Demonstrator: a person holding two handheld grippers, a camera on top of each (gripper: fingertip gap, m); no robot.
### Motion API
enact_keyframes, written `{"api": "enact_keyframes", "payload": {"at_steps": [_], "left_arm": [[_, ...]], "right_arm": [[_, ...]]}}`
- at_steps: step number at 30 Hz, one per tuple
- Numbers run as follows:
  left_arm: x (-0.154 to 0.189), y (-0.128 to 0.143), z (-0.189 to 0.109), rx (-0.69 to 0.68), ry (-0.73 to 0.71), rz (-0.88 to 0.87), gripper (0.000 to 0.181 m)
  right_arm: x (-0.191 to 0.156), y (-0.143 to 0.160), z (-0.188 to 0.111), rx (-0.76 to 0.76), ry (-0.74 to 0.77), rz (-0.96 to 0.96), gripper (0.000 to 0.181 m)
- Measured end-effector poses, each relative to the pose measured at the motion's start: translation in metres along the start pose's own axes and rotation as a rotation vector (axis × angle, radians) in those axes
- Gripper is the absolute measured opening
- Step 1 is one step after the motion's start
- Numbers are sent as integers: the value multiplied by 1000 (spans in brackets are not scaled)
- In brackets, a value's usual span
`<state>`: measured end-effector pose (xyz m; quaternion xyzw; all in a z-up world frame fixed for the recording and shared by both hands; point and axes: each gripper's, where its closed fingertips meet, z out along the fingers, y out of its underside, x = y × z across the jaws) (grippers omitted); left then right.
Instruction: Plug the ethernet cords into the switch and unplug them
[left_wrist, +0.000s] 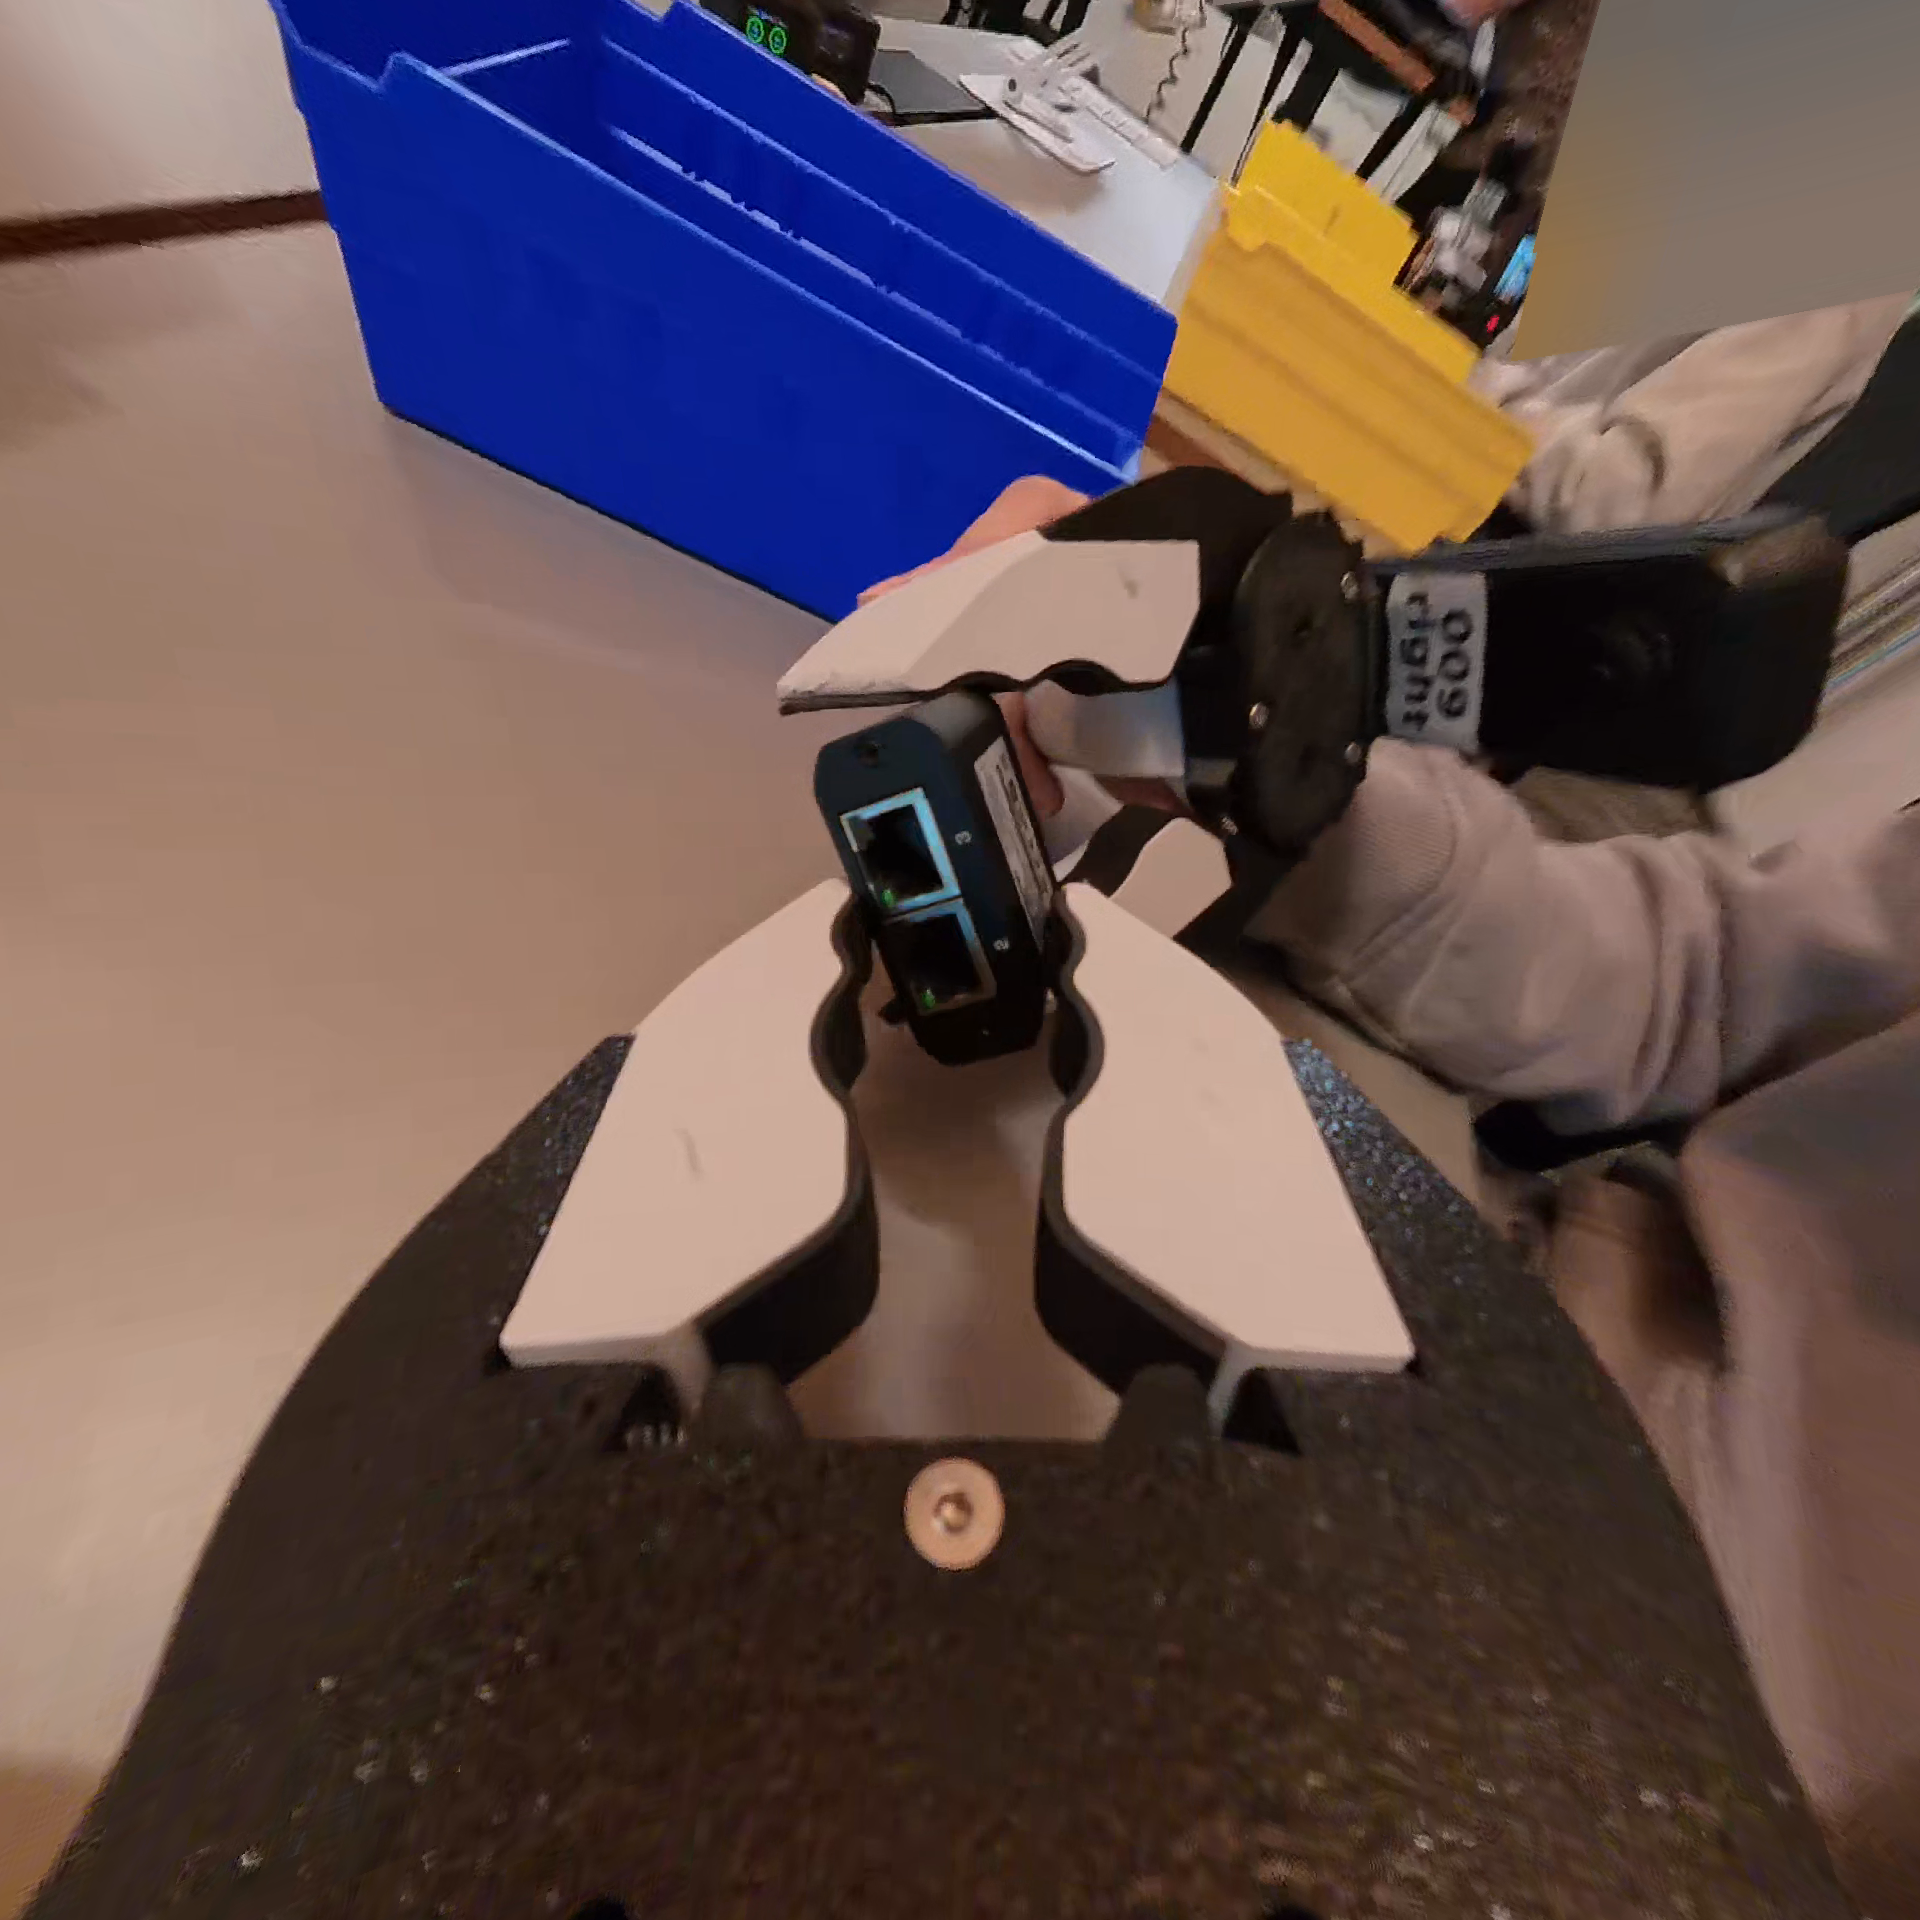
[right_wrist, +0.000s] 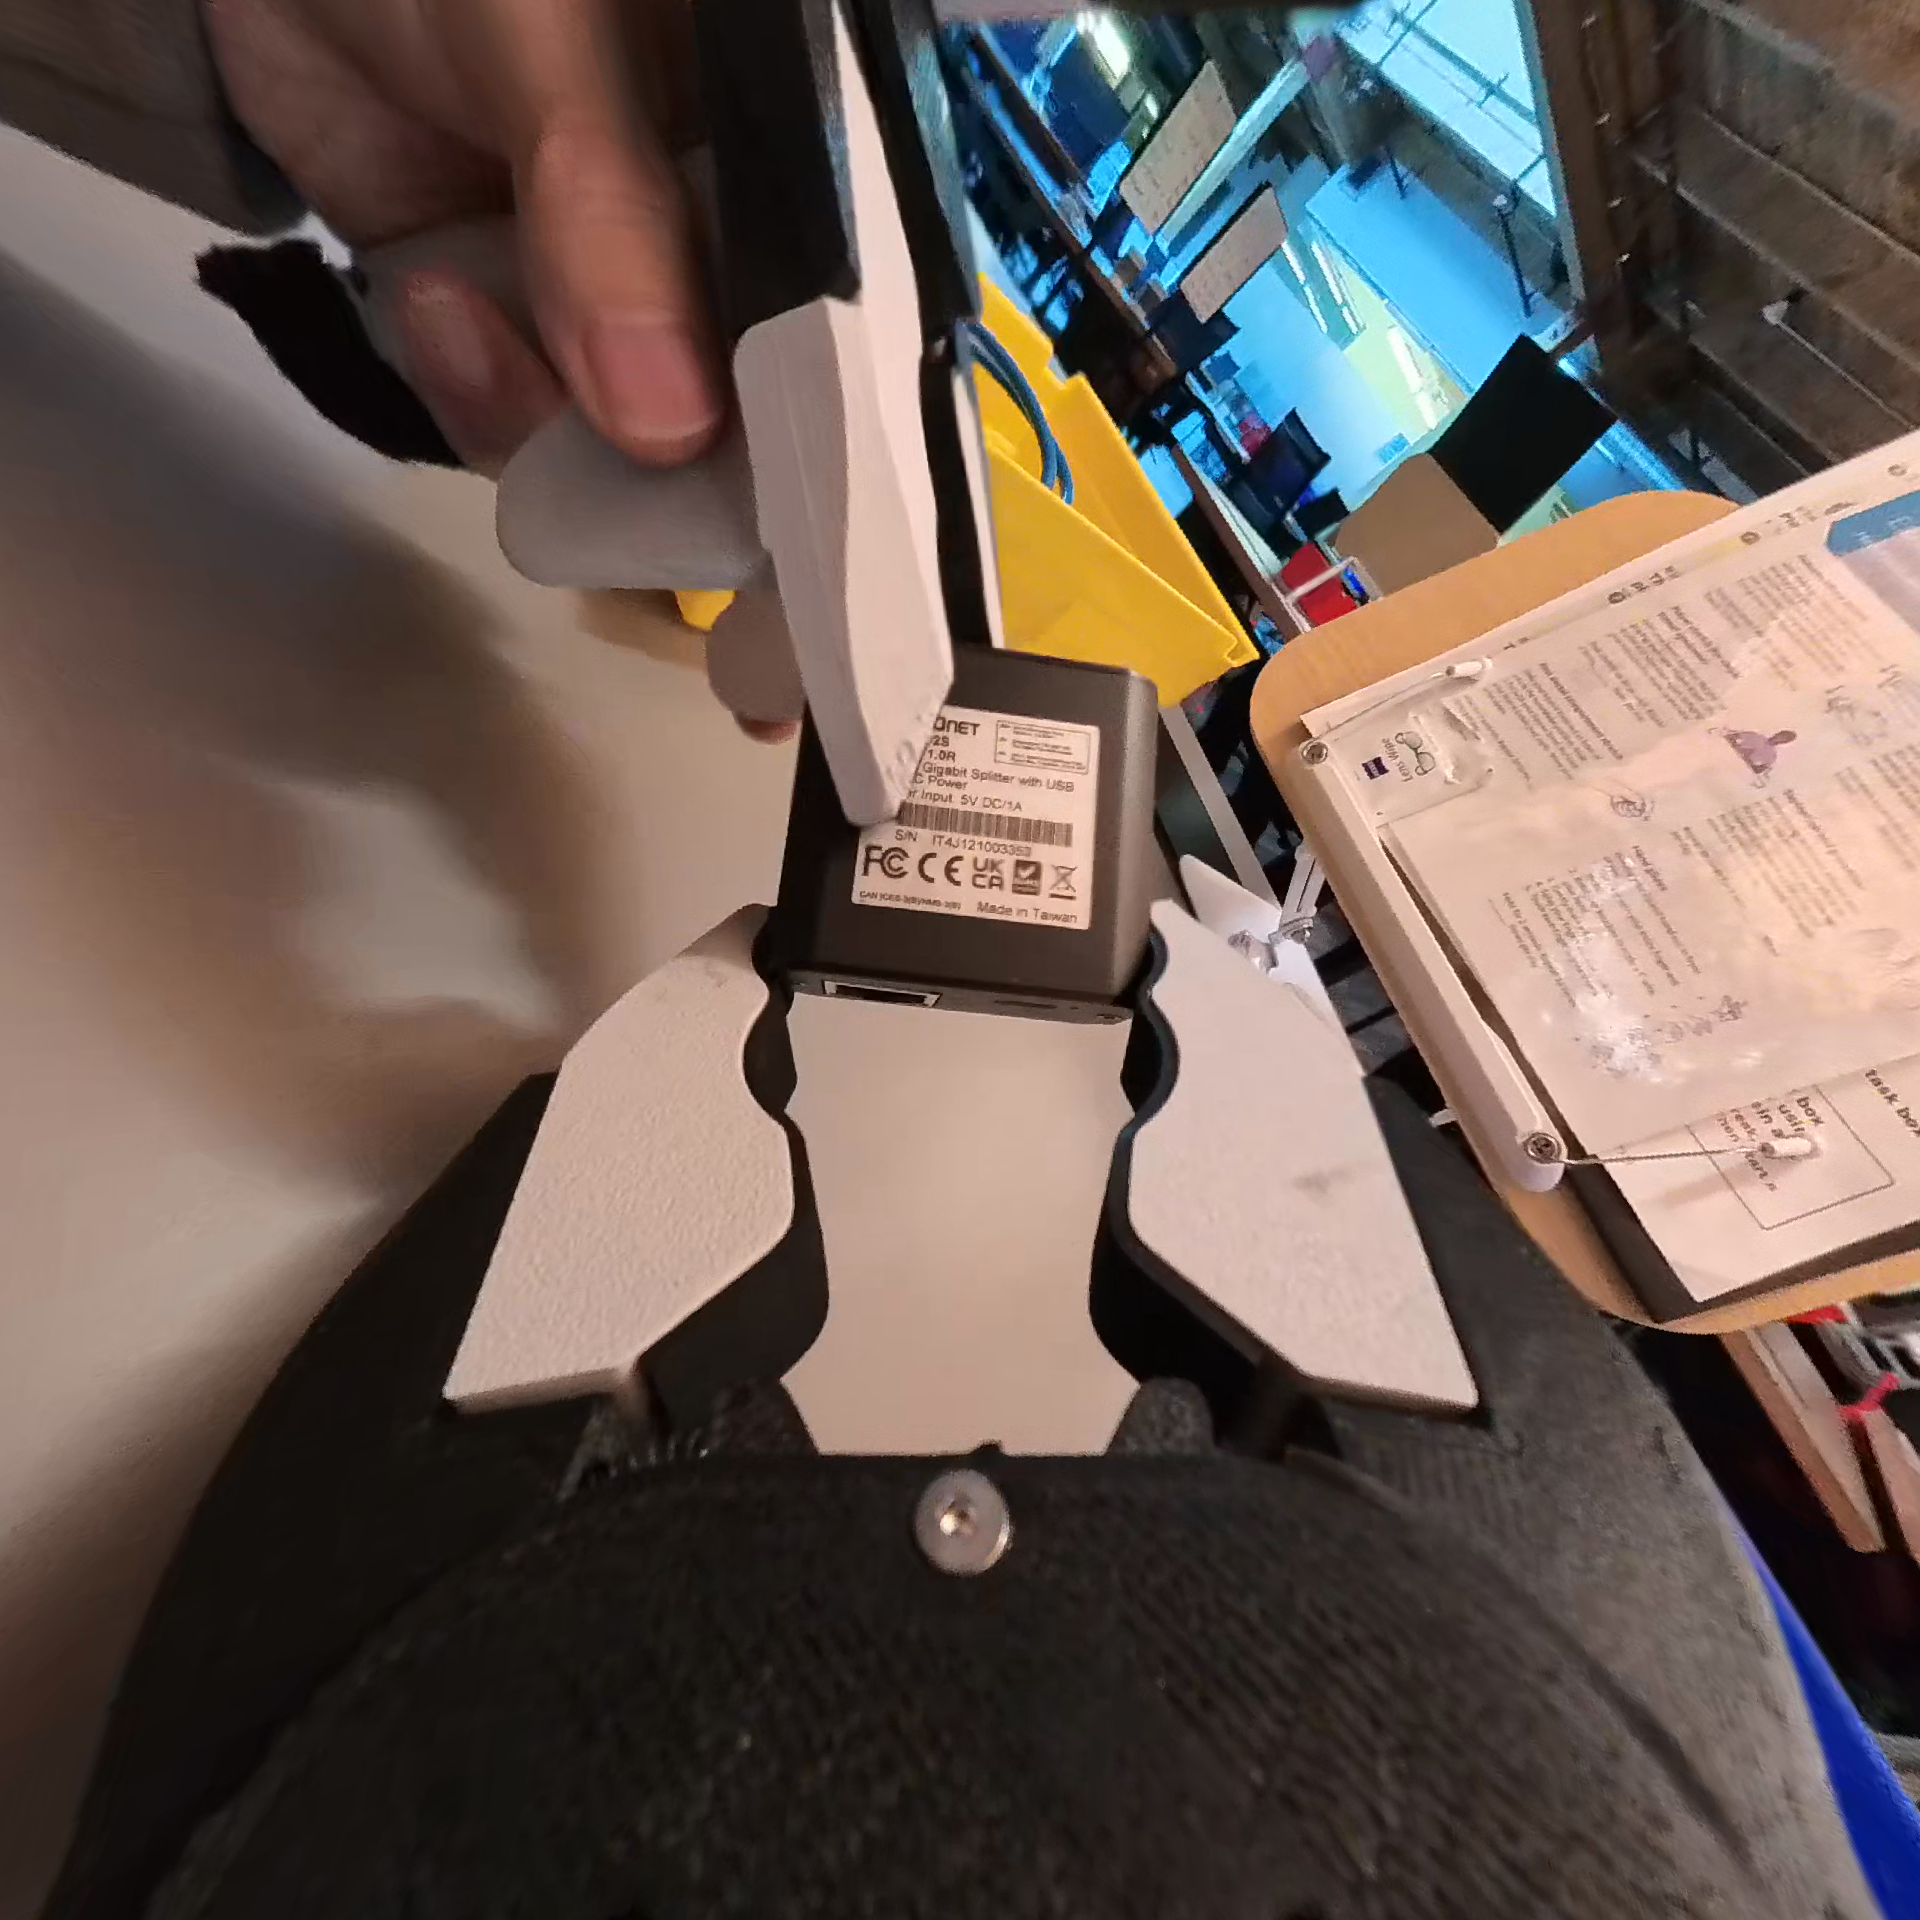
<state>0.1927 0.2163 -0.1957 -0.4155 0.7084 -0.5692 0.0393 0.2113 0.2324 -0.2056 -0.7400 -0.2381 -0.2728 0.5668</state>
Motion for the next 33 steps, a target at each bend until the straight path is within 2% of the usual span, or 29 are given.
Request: {"api": "enact_keyframes", "payload": {"at_steps": [1, 6, 10, 14, 21, 33], "left_arm": [[2, -2, 0, 14, 32, -62, 30], [3, -4, 3, 44, 83, -170, 23], [1, -6, 4, 62, 86, -222, 23], [-2, -14, 2, 137, 106, -338, 23], [0, -22, 5, 206, 129, -387, 23], [0, -22, 5, 208, 131, -407, 22]], "right_arm": [[1, -1, 0, 18, 7, 18, 62], [0, -14, -1, 146, -3, 153, 65], [-1, -14, 3, 141, 8, 169, 67], [9, -13, 4, 159, 74, 212, 67], [19, -16, 0, 250, 102, 351, 68], [15, -9, -1, 208, 81, 307, 66]]}}
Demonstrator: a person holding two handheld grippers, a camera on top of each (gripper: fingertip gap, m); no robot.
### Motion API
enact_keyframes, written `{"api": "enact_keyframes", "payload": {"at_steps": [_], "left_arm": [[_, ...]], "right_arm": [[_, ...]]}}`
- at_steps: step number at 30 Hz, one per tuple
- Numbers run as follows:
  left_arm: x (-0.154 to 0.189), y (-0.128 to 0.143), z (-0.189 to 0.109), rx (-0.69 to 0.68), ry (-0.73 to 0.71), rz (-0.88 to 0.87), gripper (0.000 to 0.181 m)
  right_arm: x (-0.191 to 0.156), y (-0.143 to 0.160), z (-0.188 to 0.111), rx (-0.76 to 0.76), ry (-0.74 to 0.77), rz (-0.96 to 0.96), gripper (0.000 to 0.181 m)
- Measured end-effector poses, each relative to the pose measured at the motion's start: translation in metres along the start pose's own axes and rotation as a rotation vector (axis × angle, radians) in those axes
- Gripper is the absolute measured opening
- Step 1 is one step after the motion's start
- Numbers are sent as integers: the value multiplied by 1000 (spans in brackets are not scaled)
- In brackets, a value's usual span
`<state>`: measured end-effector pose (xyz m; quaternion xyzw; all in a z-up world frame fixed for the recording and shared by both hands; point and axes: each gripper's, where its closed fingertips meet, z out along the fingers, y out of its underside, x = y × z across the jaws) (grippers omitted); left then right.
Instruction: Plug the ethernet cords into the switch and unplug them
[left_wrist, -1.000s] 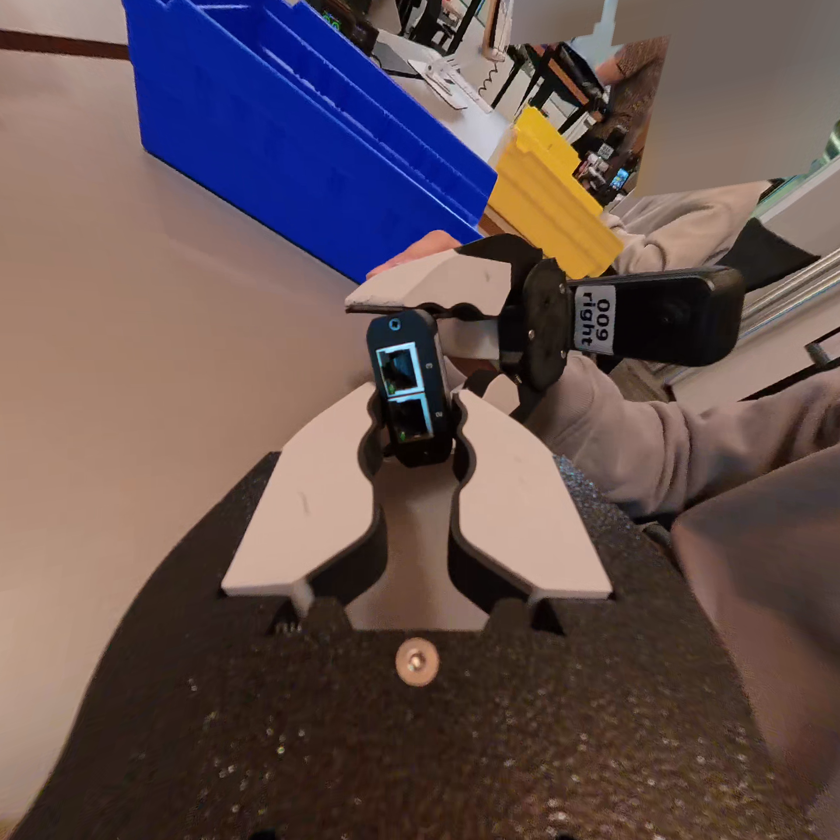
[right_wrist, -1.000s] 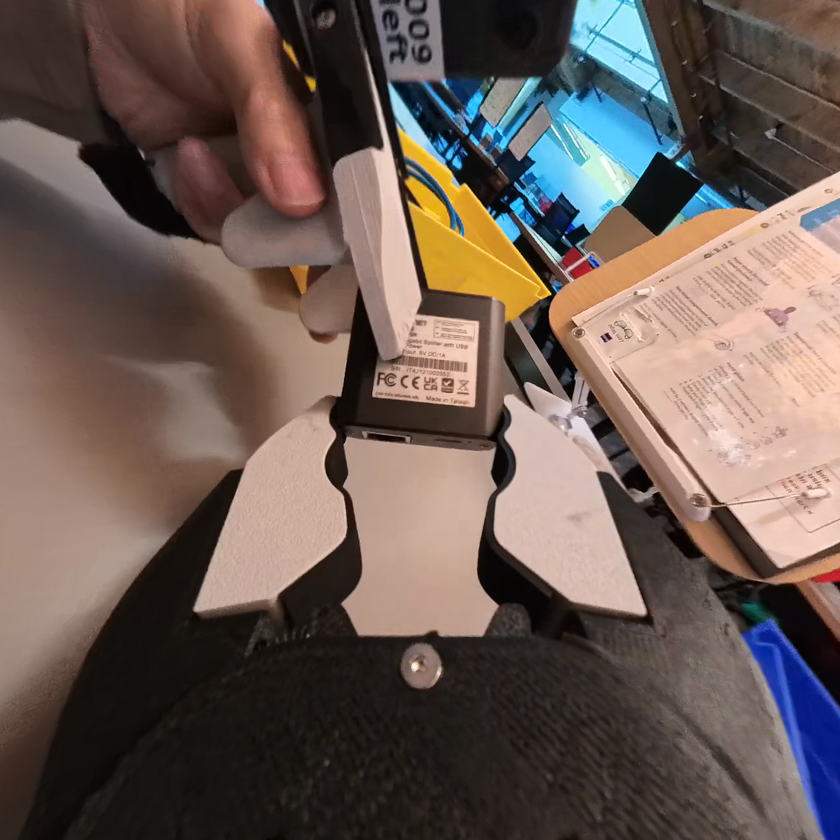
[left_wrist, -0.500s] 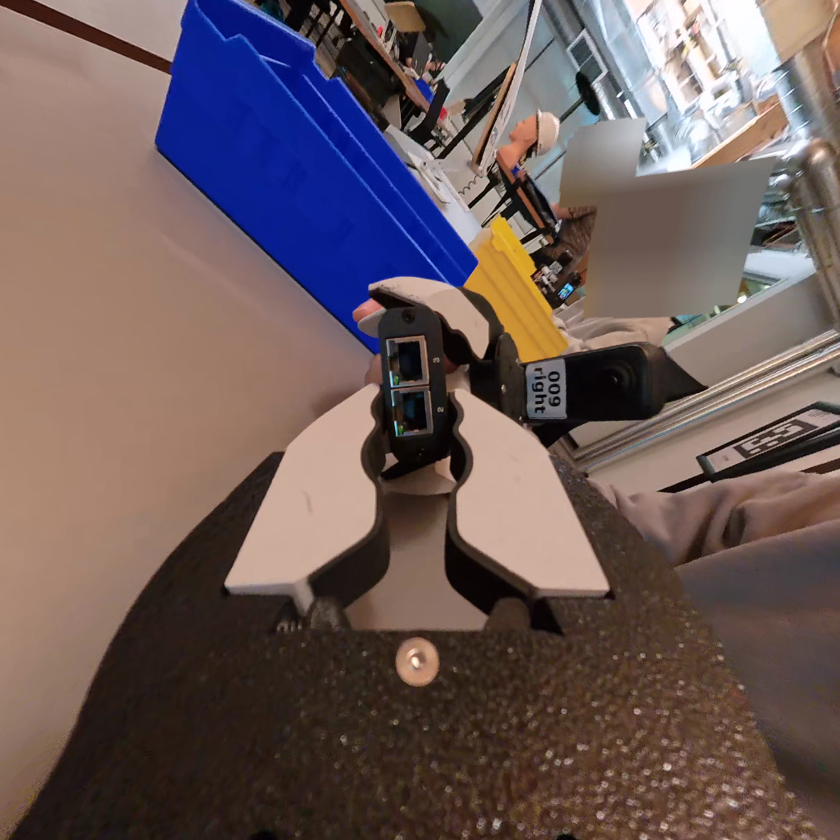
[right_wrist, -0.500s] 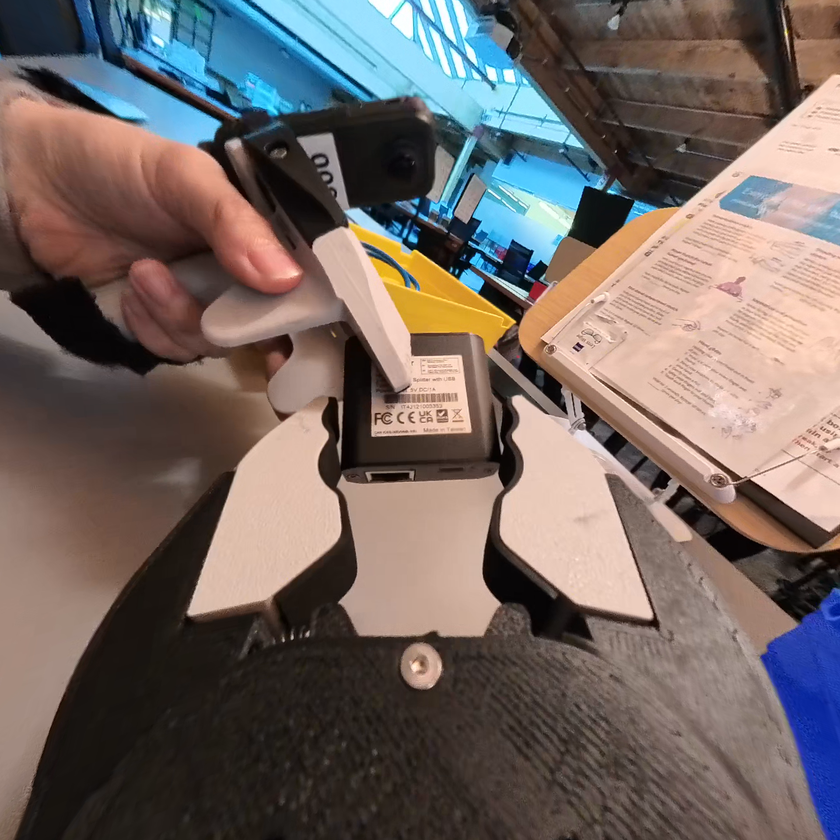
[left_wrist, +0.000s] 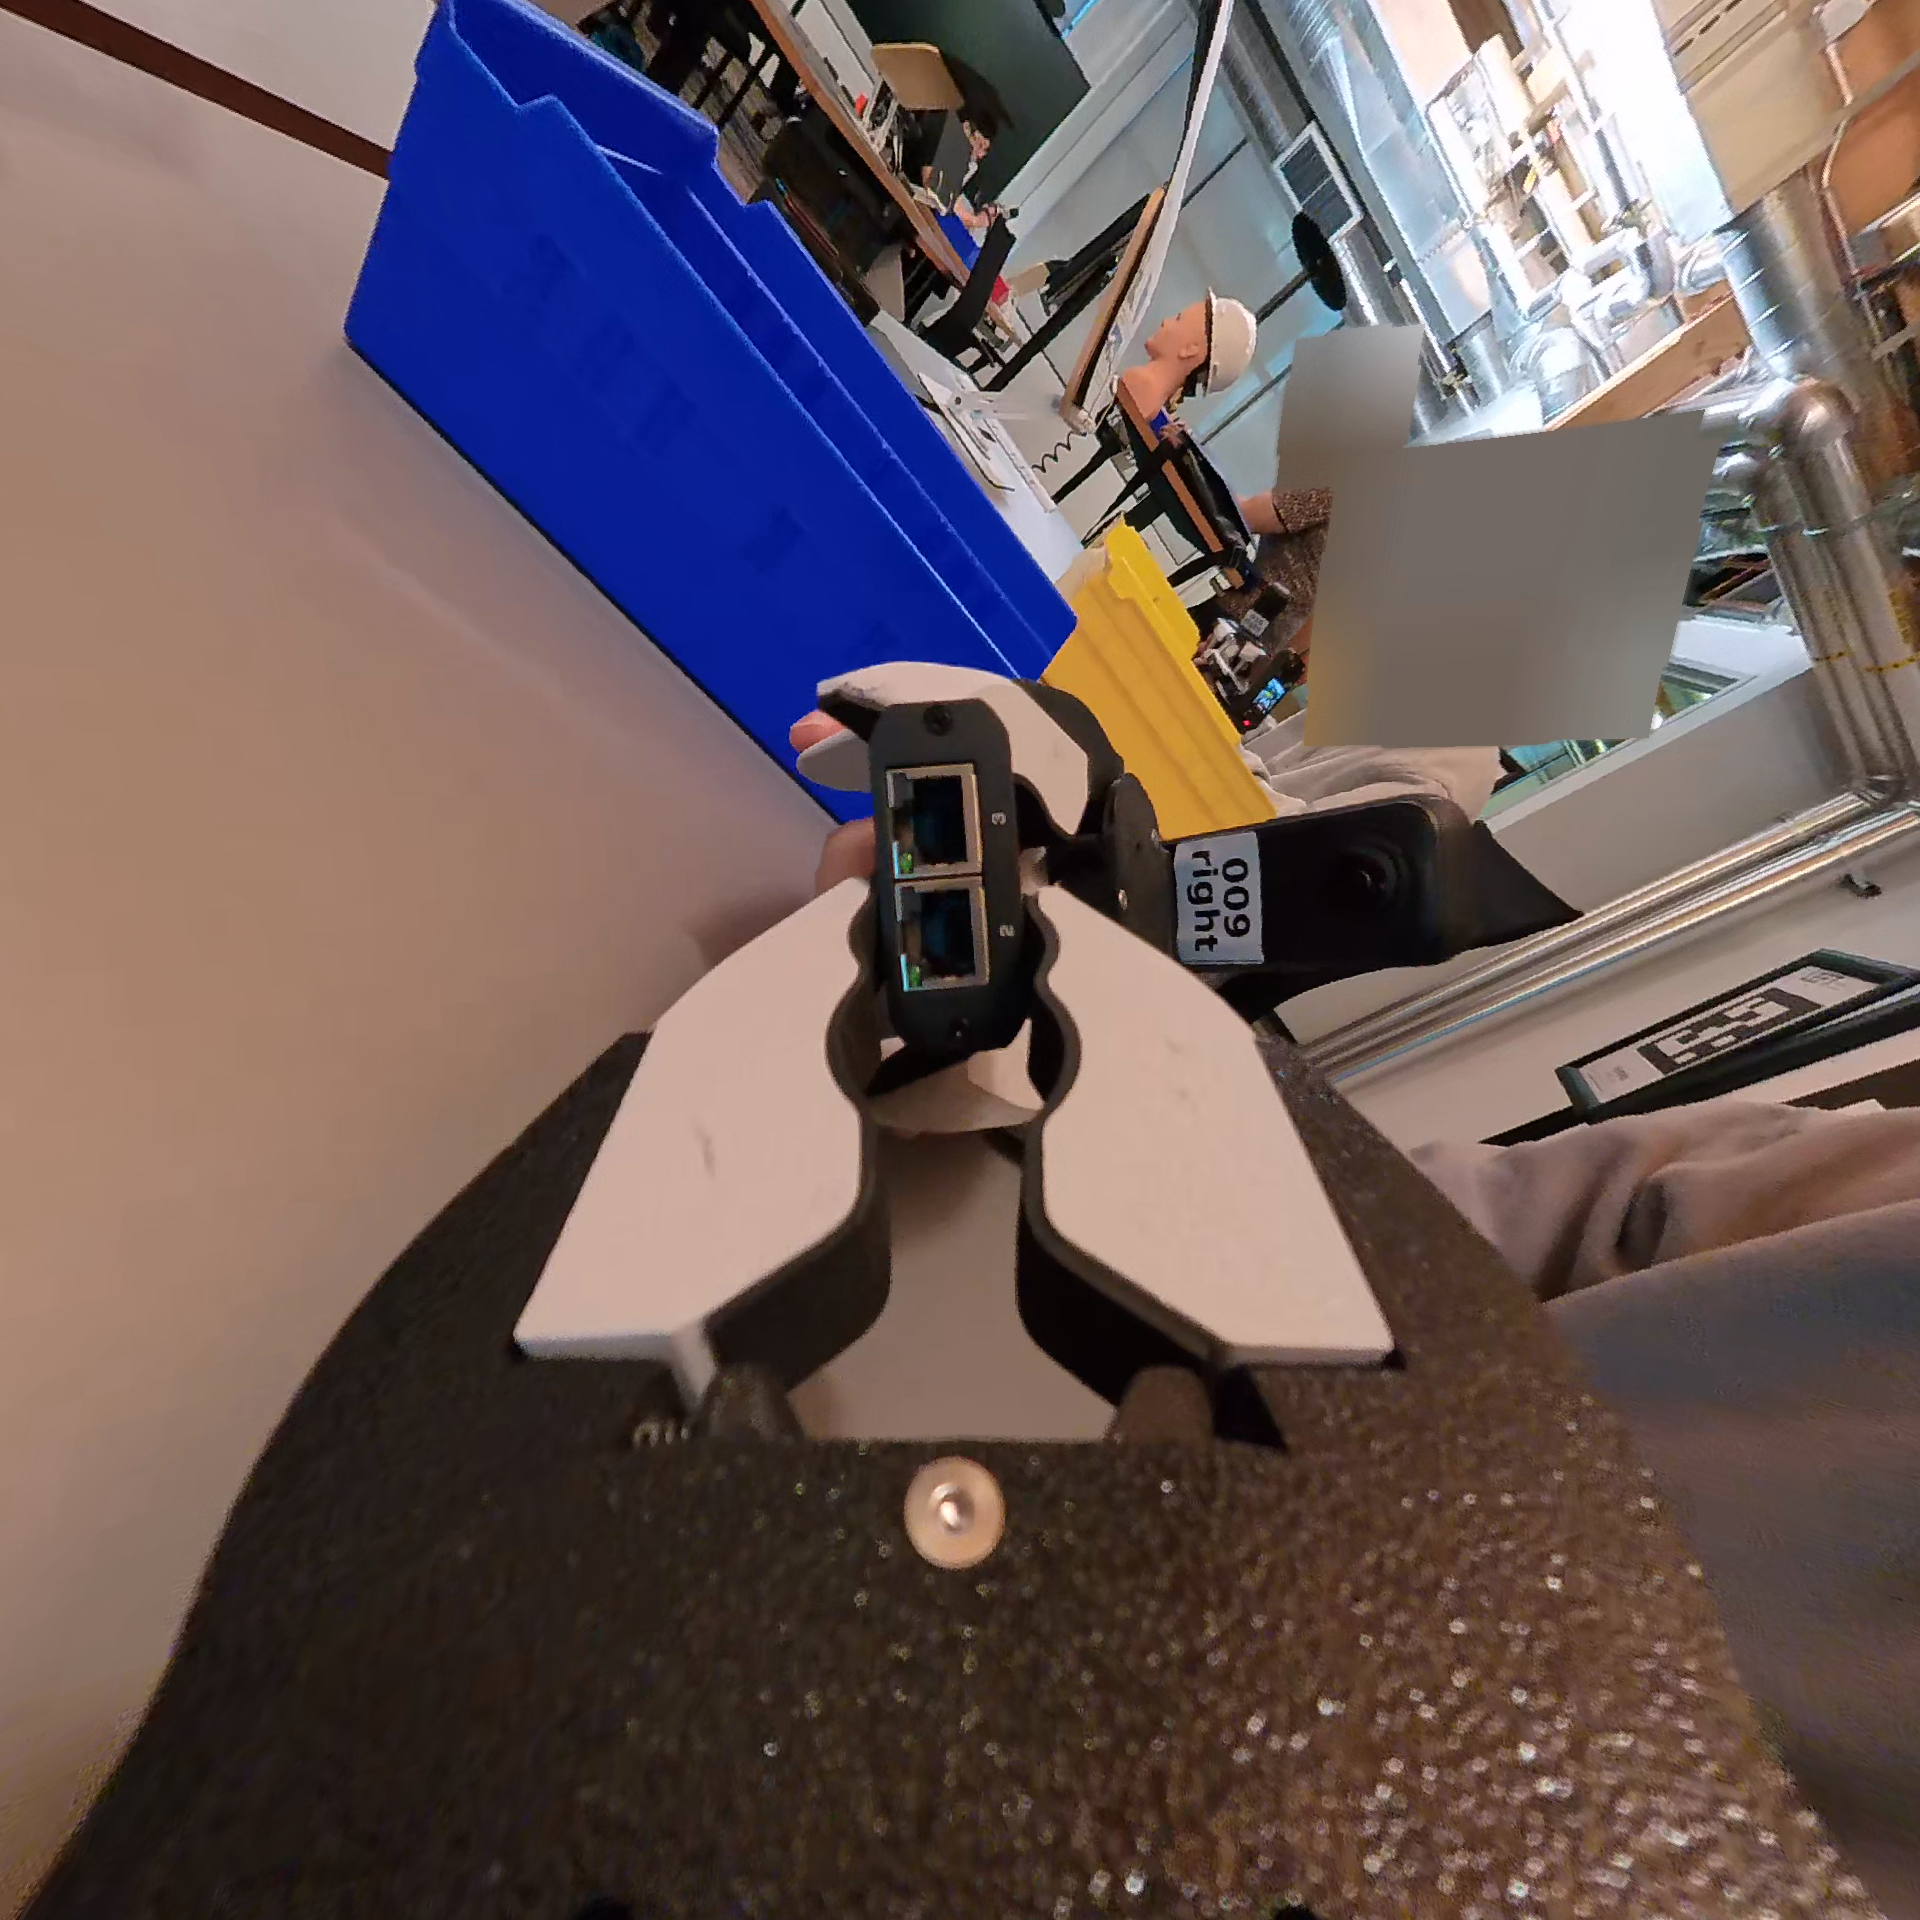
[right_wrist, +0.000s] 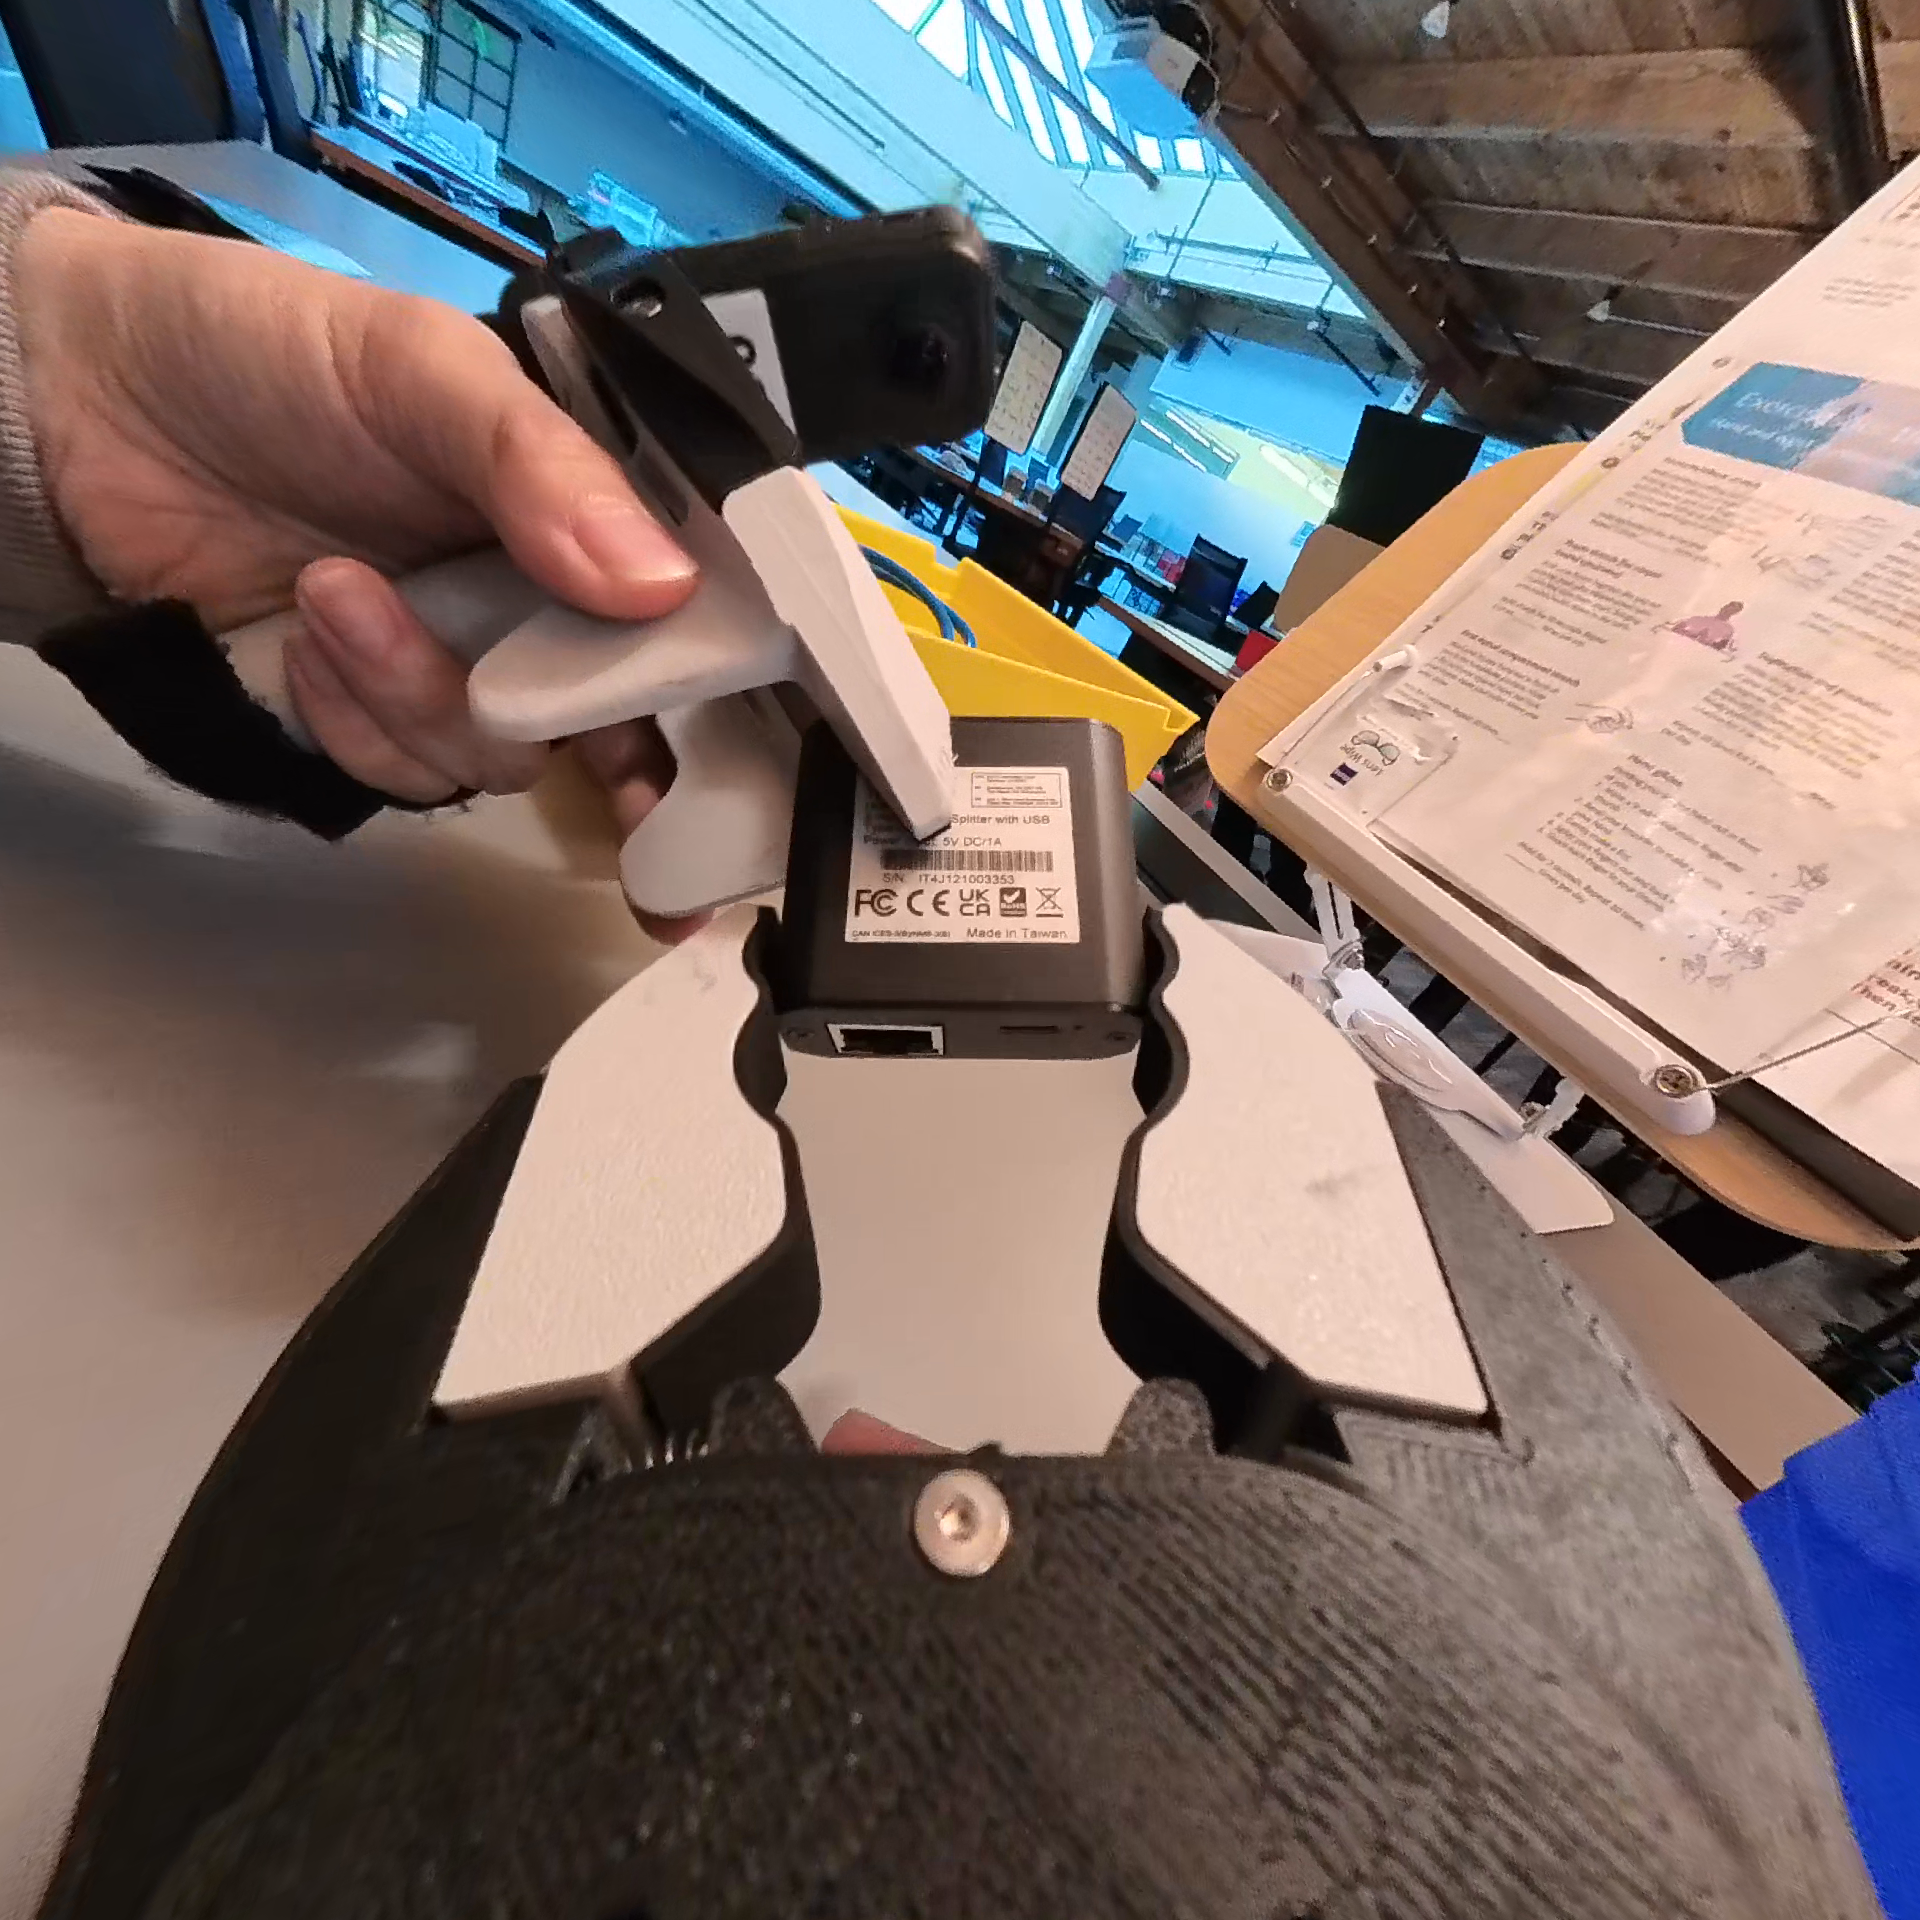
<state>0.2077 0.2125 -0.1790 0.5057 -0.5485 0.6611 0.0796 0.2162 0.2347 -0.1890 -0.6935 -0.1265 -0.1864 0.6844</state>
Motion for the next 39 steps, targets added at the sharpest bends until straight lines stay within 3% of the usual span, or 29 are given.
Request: {"api": "enact_keyframes", "payload": {"at_steps": [15, 18, 22, 25, 30, 35, 39], "left_arm": [[7, -6, 1, 47, 45, -17, 25], [16, -7, 1, 50, 59, 98, 30], [13, -11, -1, 40, -91, 364, 47], [12, -17, -5, 55, -183, 529, 49], [19, -18, -8, 60, -160, 607, 53], [6, -41, -53, 104, -320, 543, 51], [-30, -64, -137, -8, -712, 540, 49]], "right_arm": [[5, -13, -2, 59, -29, 139, 64], [6, -22, -4, 114, -81, 259, 64], [15, -22, -10, 183, -104, 397, 64], [18, -22, -12, 199, -110, 418, 63], [20, -18, -10, 169, -91, 393, 63], [21, -15, -11, 143, -63, 369, 63], [29, -14, -13, 159, -47, 421, 63]]}}
